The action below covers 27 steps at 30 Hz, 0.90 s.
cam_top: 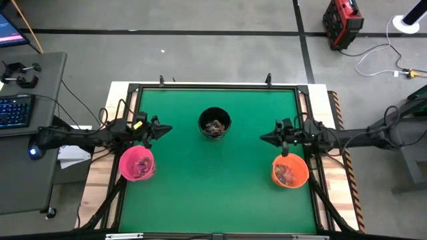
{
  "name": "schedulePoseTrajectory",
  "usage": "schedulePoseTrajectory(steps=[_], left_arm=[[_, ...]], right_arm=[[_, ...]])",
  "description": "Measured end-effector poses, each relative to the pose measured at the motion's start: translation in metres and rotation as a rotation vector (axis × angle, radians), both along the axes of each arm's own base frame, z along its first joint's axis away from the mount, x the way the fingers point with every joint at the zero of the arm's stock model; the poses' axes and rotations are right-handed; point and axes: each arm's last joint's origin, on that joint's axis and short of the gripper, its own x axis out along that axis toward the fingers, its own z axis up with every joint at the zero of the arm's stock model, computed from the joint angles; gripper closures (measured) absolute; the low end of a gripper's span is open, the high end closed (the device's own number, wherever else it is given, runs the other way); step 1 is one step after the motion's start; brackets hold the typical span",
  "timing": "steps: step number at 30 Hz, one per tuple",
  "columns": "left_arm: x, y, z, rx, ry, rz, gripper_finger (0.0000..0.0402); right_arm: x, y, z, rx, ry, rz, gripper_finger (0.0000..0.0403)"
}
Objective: Sort candy by brand, put in halloween buckets
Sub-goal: Return to Home Position
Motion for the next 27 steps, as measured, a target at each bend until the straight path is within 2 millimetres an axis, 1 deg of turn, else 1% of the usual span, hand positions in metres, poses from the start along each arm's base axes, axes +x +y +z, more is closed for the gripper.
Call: schedulePoseTrajectory(steps=[4, 9, 12, 17, 20, 22, 25, 27], left_arm=[[-0.001, 0.000, 0.000, 0.000, -0.003, 0.000, 0.0401], [-0.009, -0.001, 0.002, 0.002, -0.021, 0.000, 0.0401], [-0.016, -0.001, 0.005, 0.005, -0.052, 0.000, 0.0401], [-0.027, -0.002, 0.006, 0.008, -0.089, 0.000, 0.0401], [-0.026, -0.003, 0.003, 0.005, -0.066, -0.005, 0.0401], [-0.026, -0.004, 0.003, 0.004, -0.054, -0.014, 0.0401], [-0.025, -0.004, -0.003, -0.001, 0.005, -0.024, 0.0401], [-0.025, -0.005, -0.004, 0.000, 0.012, -0.029, 0.0401]], right_arm=[[-0.009, -0.001, -0.016, 0.037, -0.089, 0.000, 0.0403], [-0.011, -0.001, -0.016, -0.080, -0.078, 0.011, 0.0403], [-0.011, -0.003, -0.019, -0.122, -0.043, -0.055, 0.0403], [-0.011, -0.004, -0.025, -0.087, 0.024, -0.072, 0.0403], [-0.012, -0.003, -0.028, -0.055, 0.054, -0.073, 0.0403], [-0.012, -0.003, -0.030, -0.053, 0.071, -0.070, 0.0403], [-0.012, -0.003, -0.031, -0.052, 0.089, -0.068, 0.0403], [-0.015, -0.002, -0.033, -0.052, 0.104, -0.058, 0.0403]])
